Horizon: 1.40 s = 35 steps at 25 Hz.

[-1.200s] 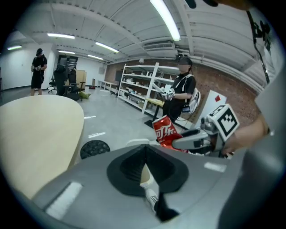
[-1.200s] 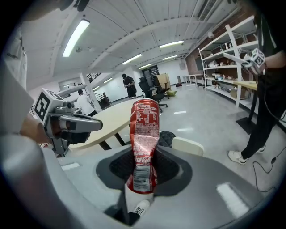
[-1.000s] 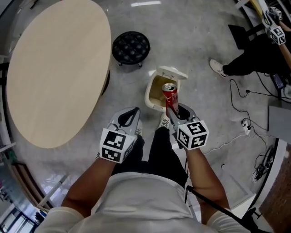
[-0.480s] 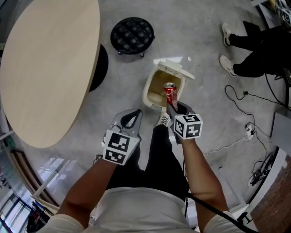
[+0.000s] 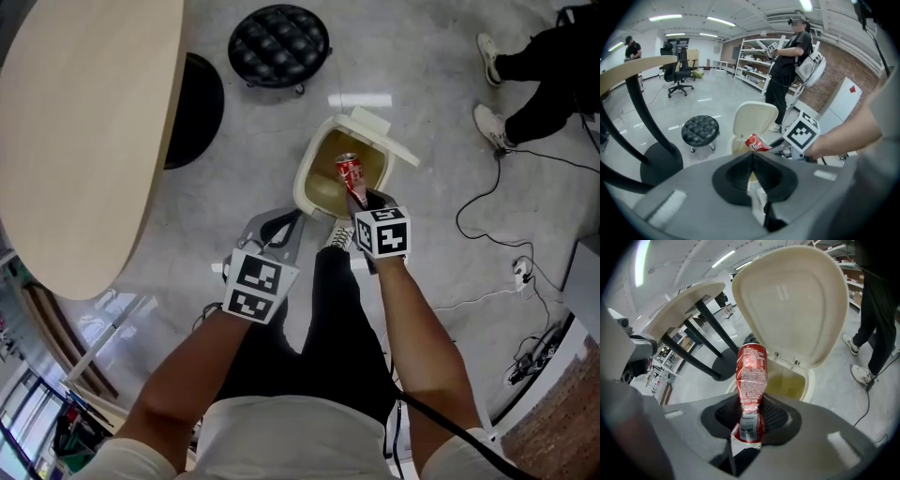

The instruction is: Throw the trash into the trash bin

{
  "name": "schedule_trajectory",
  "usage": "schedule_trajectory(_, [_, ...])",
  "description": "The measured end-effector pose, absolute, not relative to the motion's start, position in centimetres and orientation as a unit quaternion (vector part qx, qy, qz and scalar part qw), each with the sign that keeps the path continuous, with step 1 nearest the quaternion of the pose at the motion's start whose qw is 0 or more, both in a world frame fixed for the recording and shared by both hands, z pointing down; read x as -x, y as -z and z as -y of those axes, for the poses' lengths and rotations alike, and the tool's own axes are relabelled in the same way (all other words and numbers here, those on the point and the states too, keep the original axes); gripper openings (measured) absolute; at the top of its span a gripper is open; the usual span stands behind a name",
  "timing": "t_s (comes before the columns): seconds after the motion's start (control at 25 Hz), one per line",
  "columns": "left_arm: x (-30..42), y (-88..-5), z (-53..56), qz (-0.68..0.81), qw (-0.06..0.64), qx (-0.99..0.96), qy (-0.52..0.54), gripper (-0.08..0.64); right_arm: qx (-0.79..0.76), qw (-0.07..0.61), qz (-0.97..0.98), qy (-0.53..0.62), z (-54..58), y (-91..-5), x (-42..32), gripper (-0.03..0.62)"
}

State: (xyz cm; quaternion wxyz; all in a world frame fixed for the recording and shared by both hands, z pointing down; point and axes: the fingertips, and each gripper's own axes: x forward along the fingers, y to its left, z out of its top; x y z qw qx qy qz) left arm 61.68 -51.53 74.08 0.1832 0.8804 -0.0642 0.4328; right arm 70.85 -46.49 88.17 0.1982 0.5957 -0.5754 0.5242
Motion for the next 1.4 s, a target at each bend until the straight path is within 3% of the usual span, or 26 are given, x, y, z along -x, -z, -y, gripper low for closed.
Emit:
schedule_trajectory(0.76, [-63.4, -85.7, 51.5, 0.087, 0.234, -0.832, -0.494, 0.006, -0.565, 0.254, 0.553, -0.557, 49.1, -97.4, -72.4, 0.112])
schedule_trajectory(1.12, [-64.0, -86.2, 51.2, 0.08, 0.236, -0.83, -0.499, 0.006, -0.565, 0.272, 0.546, -0.555, 49.8, -97.9, -72.4, 0.115])
schedule_trajectory(1.28, [-64.1, -86.0, 51.2, 0.079, 0.235, -0.832, -0.497, 0.006, -0.561, 0.274, 0.543, -0.562, 49.7, -98.1, -72.3, 0.179])
schedule_trajectory(1.4, [-63.9, -86.0, 51.3, 0.078, 0.234, -0.832, -0.496, 0.006, -0.559, 0.273, 0.542, -0.565, 49.6, -98.0, -72.2, 0.187])
